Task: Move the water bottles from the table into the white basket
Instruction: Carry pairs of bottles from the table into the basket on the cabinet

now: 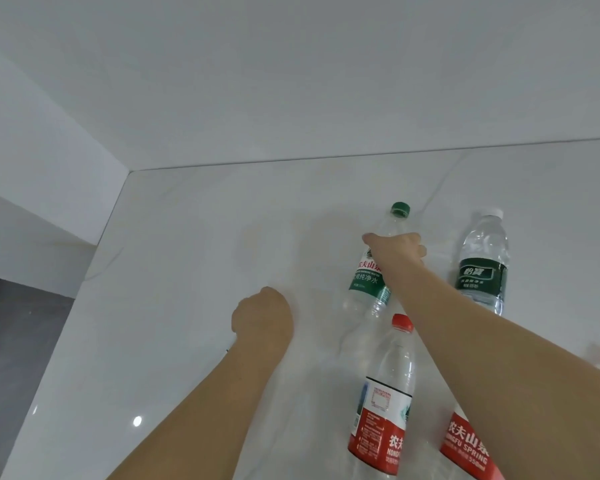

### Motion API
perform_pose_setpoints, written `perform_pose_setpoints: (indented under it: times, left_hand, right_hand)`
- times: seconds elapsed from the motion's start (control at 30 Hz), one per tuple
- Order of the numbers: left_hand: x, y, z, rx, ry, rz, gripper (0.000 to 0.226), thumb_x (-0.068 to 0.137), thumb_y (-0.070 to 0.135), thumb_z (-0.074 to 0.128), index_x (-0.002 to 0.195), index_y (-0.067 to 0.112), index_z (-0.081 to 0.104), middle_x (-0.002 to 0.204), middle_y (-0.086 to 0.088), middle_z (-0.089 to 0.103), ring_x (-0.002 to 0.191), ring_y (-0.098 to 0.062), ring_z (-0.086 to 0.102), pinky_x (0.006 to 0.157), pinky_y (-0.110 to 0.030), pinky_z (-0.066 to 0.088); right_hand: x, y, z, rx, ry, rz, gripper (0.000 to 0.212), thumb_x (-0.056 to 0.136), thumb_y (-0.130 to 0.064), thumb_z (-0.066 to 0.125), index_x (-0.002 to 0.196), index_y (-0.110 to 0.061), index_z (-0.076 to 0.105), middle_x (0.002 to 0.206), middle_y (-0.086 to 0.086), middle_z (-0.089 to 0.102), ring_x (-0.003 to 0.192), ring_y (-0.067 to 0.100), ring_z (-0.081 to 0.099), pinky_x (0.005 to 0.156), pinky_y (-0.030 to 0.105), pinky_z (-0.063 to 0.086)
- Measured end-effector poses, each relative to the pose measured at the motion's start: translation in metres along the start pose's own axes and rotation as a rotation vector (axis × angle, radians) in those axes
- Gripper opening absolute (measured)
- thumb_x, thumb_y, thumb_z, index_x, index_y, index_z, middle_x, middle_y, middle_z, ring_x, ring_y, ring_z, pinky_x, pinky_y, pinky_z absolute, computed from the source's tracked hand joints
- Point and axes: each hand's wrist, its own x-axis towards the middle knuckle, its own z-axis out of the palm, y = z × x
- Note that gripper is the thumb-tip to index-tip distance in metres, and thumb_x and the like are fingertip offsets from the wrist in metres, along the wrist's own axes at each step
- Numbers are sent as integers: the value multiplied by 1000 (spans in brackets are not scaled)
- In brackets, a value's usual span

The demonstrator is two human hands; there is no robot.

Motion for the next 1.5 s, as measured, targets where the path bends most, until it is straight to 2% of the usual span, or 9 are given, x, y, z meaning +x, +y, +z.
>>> perform_pose_setpoints:
  times: [0.1,0.2,0.4,0.67,0.8,0.9,1.1,1.23,1.5]
  left_hand:
    - [1,1,5,-33,4,71,30,92,12,51,120,8,42,112,-6,66,103,-26,65,73,-32,47]
    - [-8,-4,9,-65,9,120,31,94,24,50,121,10,42,113,-5,64,104,-27,64,78,-34,48]
    - [-40,-29,-12,-381,103,88,32,95,27,49,124,16,52,120,-2,63,111,-26,61,90,-36,50]
    - [-130,-65,-77,-1093,419,88,25,97,35,55,112,18,46,93,5,59,88,-22,57,78,-33,44]
    - [-194,-74,-100,-1479,538,157,19,95,31,62,107,21,51,95,8,60,87,-10,57,69,-23,43]
    - [-239,-93,-128,-1668,564,151,12,92,27,64,96,25,53,95,5,61,87,-12,58,73,-30,45]
    - [-311,-153,-165,-1690,613,199,15,91,24,66,93,28,52,88,8,57,76,-10,51,62,-30,38]
    - [-346,-213,-167,-1666,618,256,19,92,29,65,105,26,51,94,6,58,84,-15,55,71,-33,43]
    - [-397,-373,-135,-1660,729,321,16,92,31,67,98,32,51,97,8,60,85,-10,57,64,-32,45]
  right_hand:
    - [-5,-3,-3,167,-132,-30,75,61,-26,78,119,-11,33,105,14,55,84,33,65,75,50,57]
    - [-24,-10,-5,255,-216,-188,74,60,-21,79,117,-18,32,93,7,58,76,26,67,71,46,58]
    - [-100,-42,-37,345,-239,-515,51,67,-54,71,108,-34,49,91,-7,64,77,11,69,73,36,54]
    - [-226,-52,-118,371,-244,-808,24,73,-46,66,92,-38,55,85,-12,67,81,14,68,73,36,55]
    - [-274,-48,-153,498,-180,-896,18,75,-45,66,89,-37,58,79,-27,63,72,-6,61,68,28,47]
    - [-313,-47,-169,556,-180,-952,19,79,-50,64,91,-36,60,82,-27,63,74,-10,58,69,27,45]
    - [-394,-48,-183,567,-292,-994,23,81,-38,68,102,-31,66,97,-17,67,91,-3,61,75,28,44]
    - [-454,-45,-164,547,-324,-1032,26,82,-34,69,106,-25,67,108,-8,68,109,13,60,94,38,45]
    - [-582,-29,-55,497,-409,-1067,15,84,-24,68,99,-25,66,106,-5,68,100,11,60,84,31,43]
